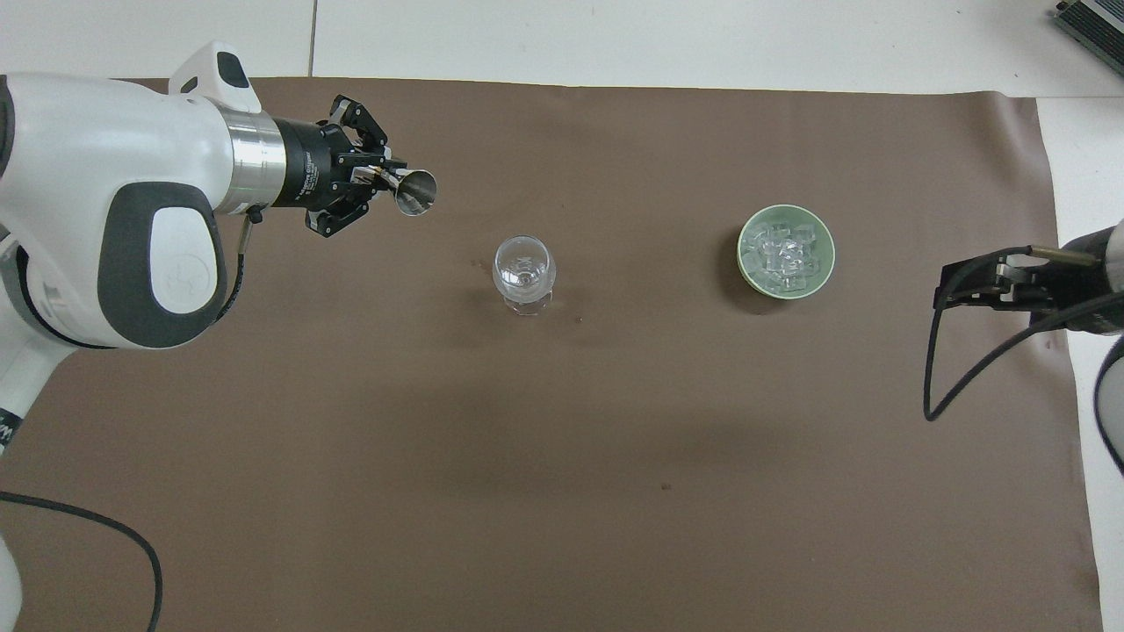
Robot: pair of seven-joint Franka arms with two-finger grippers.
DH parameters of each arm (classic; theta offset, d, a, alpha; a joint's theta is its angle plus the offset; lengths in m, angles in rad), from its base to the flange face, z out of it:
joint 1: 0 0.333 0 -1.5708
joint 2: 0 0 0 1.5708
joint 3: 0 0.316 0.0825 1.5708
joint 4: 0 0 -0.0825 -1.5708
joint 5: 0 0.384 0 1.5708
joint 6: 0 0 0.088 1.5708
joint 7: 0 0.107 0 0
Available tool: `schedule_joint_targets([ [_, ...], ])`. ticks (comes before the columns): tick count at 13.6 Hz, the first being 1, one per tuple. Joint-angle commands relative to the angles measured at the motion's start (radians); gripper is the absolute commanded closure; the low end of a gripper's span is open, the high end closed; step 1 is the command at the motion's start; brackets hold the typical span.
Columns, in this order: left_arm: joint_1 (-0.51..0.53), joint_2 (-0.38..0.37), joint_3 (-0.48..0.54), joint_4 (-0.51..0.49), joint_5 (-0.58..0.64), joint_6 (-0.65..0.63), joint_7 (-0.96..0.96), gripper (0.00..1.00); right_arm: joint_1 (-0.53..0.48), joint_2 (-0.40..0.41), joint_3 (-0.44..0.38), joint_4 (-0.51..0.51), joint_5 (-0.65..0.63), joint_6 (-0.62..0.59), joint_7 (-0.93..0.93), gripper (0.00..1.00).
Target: Pour wine and add ice with both arms
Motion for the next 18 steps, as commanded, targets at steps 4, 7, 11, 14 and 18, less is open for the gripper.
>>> schedule_joint_targets([
  [4,0.015,0.008,0.134,0.007,-0.226,-0.230,0.005,1.00,0.065,0.106,-0.004,-0.109,0.016,0.257,0.100,0.00],
  [7,0.025,0.002,0.235,-0.051,-0.349,-0.297,0.003,1.00,0.065,0.186,-0.004,-0.108,0.007,0.354,0.117,0.00],
  [11,0.046,0.002,0.293,-0.143,-0.493,-0.307,0.022,1.00,0.066,0.256,-0.006,-0.092,-0.009,0.428,0.151,0.00],
  [14,0.066,0.008,0.319,-0.195,-0.599,-0.273,0.049,1.00,0.066,0.321,-0.004,-0.036,-0.065,0.440,0.157,0.00],
  [18,0.077,0.006,0.367,-0.241,-0.644,-0.241,0.046,1.00,0.082,0.390,-0.004,0.003,-0.068,0.484,0.193,0.00],
])
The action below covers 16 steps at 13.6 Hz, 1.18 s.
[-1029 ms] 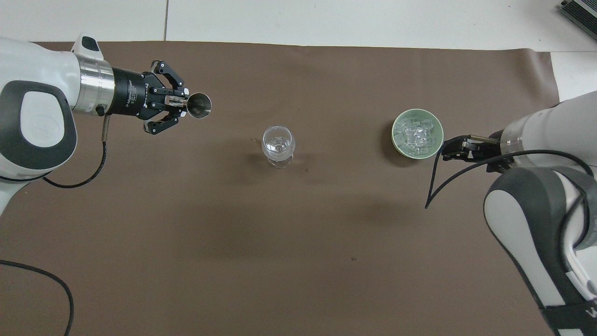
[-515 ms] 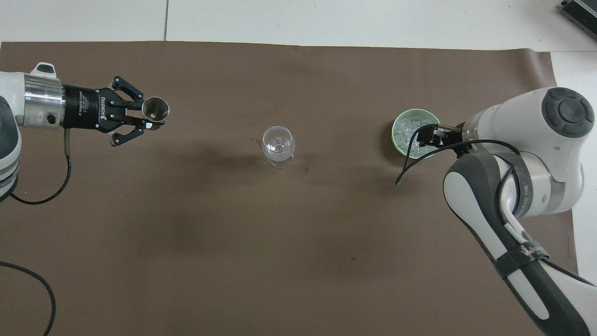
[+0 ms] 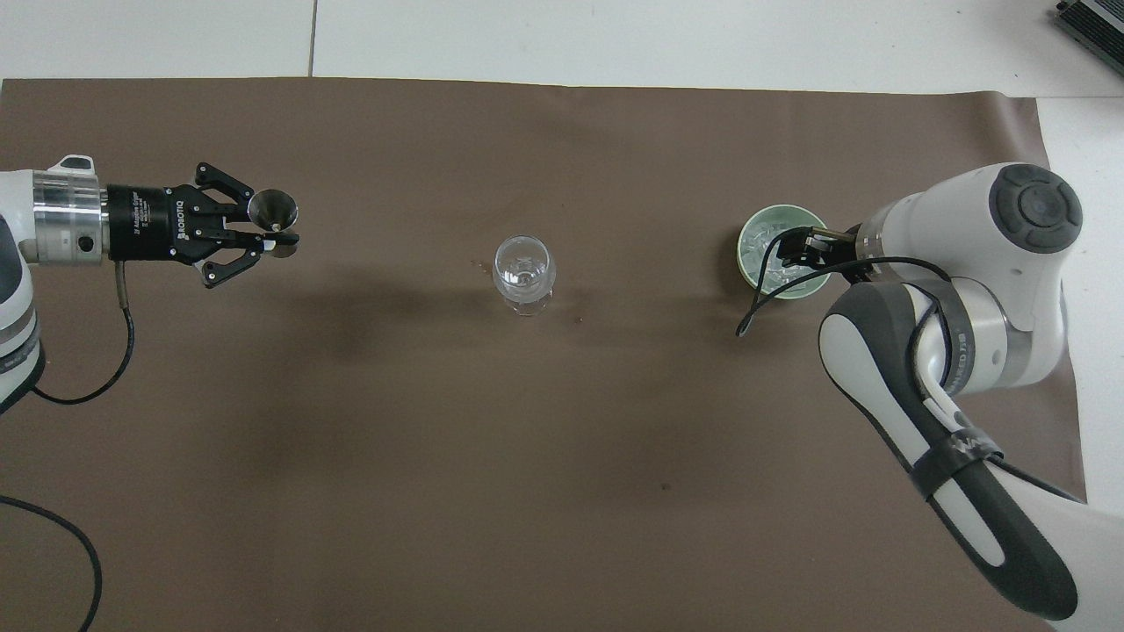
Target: Pour wine and add ice with both arms
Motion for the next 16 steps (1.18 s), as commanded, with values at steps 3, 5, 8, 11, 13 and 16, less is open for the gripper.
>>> schedule_joint_targets([
  [3,0.030,0.003,0.032,-0.068,-0.109,0.045,0.020,1.00,0.022,0.074,0.001,0.059,-0.027,0.034,0.078,0.12],
  [5,0.043,0.018,0.046,-0.069,-0.141,0.044,0.023,1.00,0.028,0.084,0.001,0.064,-0.027,0.036,0.089,0.19],
  [8,0.058,0.064,0.068,-0.086,-0.258,0.045,0.089,1.00,0.028,0.094,0.001,0.064,-0.039,0.051,0.088,0.27],
  [11,0.061,0.078,0.072,-0.115,-0.303,0.048,0.136,1.00,0.023,0.113,0.001,0.064,-0.047,0.070,0.088,0.30],
  [13,0.063,0.078,0.072,-0.161,-0.361,0.048,0.188,1.00,0.017,0.120,0.001,0.066,-0.047,0.080,0.085,0.37],
  [16,0.063,0.077,0.072,-0.215,-0.410,0.047,0.248,1.00,0.017,0.119,-0.001,0.066,-0.048,0.077,0.083,0.49],
])
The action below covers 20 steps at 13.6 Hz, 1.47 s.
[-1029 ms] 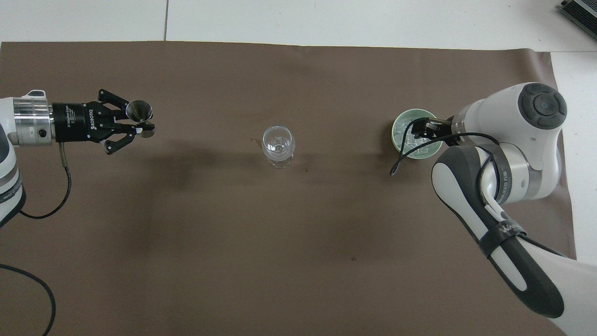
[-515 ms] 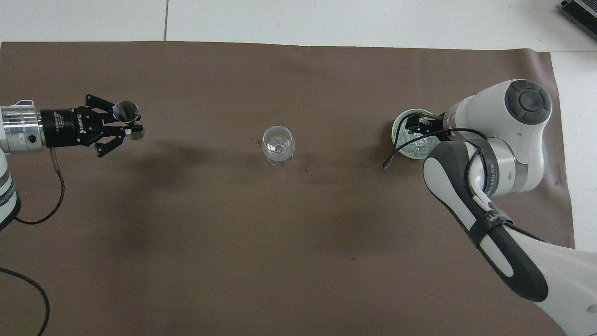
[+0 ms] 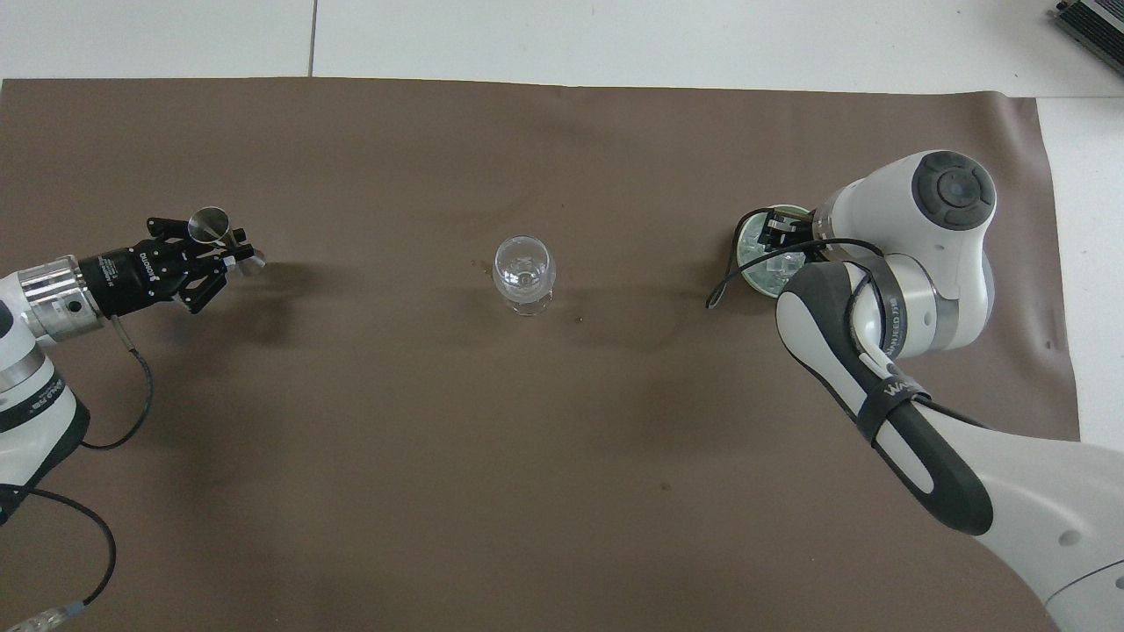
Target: Pour wine and add ice with both arms
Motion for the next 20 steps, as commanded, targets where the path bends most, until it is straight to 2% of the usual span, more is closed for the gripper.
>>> schedule_joint_targets([
  [1,-0.001,-0.016,0.000,-0.066,-0.068,0.011,0.089,1.00,-0.006,0.014,0.003,0.023,-0.028,0.009,0.026,0.51],
  [6,0.001,-0.006,0.000,-0.077,-0.105,0.012,0.109,1.00,-0.006,0.015,0.003,0.025,-0.034,0.005,0.024,0.54],
  [10,0.013,0.013,0.001,-0.079,-0.122,0.009,0.135,1.00,-0.005,0.015,0.003,0.025,-0.037,0.006,0.024,0.71],
  [11,0.012,0.014,0.001,-0.088,-0.123,0.009,0.161,1.00,-0.005,0.015,0.003,0.025,-0.040,0.005,0.023,0.80],
  [12,0.013,0.014,0.001,-0.094,-0.125,0.006,0.175,1.00,-0.005,0.015,0.003,0.026,-0.049,0.000,0.021,0.93],
  [13,0.013,0.014,0.003,-0.095,-0.125,0.004,0.176,1.00,-0.003,0.015,0.004,0.036,-0.052,-0.007,0.023,1.00],
  [15,0.015,0.014,0.003,-0.096,-0.125,0.007,0.177,1.00,0.004,0.012,0.003,0.039,-0.054,-0.021,0.024,1.00],
  [17,0.013,0.014,0.003,-0.100,-0.126,0.009,0.180,1.00,0.004,0.009,0.003,0.104,-0.058,-0.102,0.020,1.00],
  [18,0.015,0.014,0.003,-0.102,-0.126,0.009,0.178,0.96,0.006,0.008,0.004,0.162,-0.058,-0.169,0.018,1.00],
  [19,0.015,0.014,0.003,-0.102,-0.126,0.009,0.180,0.74,0.009,0.005,0.006,0.231,-0.052,-0.248,0.018,1.00],
  [20,0.015,0.014,0.003,-0.102,-0.126,0.009,0.181,0.37,0.012,-0.003,0.016,0.268,-0.038,-0.289,0.023,1.00],
])
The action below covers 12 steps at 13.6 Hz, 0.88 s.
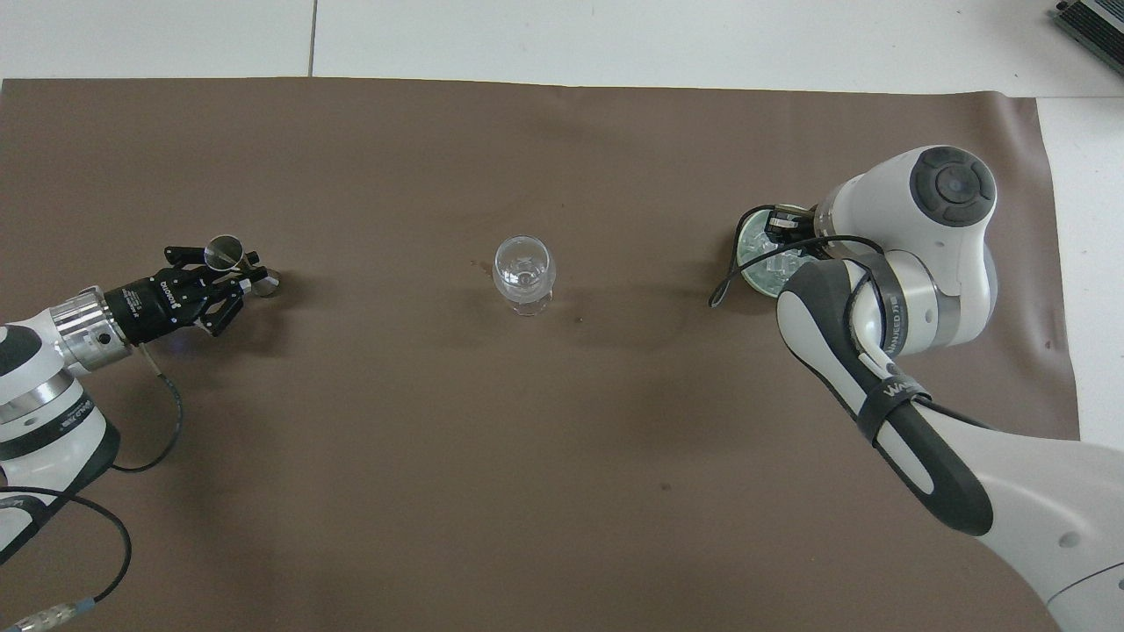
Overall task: Pour wine and add ice with both arms
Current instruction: 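Lift the green bowl and carry it over the glass with the right gripper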
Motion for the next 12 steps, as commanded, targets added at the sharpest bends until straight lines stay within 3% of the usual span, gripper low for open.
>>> schedule_joint_targets([
  [1,0.011,-0.008,-0.005,-0.018,-0.023,0.005,0.034,0.28,0.008,-0.011,0.054,0.133,0.018,-0.113,0.033,1.00],
  [4,0.011,-0.008,-0.005,-0.018,-0.023,0.007,0.046,0.21,0.010,-0.014,0.134,0.232,0.062,-0.107,0.166,1.00],
  [5,0.011,-0.008,-0.003,-0.018,-0.023,0.005,0.046,0.05,0.016,-0.013,0.167,0.257,0.062,-0.096,0.206,1.00],
  [6,0.011,-0.006,0.009,-0.015,-0.022,0.002,0.046,0.00,0.016,-0.008,0.201,0.265,0.064,-0.070,0.257,1.00],
  [9,0.010,-0.006,0.042,-0.006,0.017,-0.011,0.109,0.00,0.031,-0.008,0.269,0.265,0.062,0.022,0.429,1.00],
  [12,0.005,-0.008,0.089,0.057,0.200,-0.041,0.145,0.00,0.088,-0.007,0.272,0.263,0.067,0.118,0.558,1.00],
])
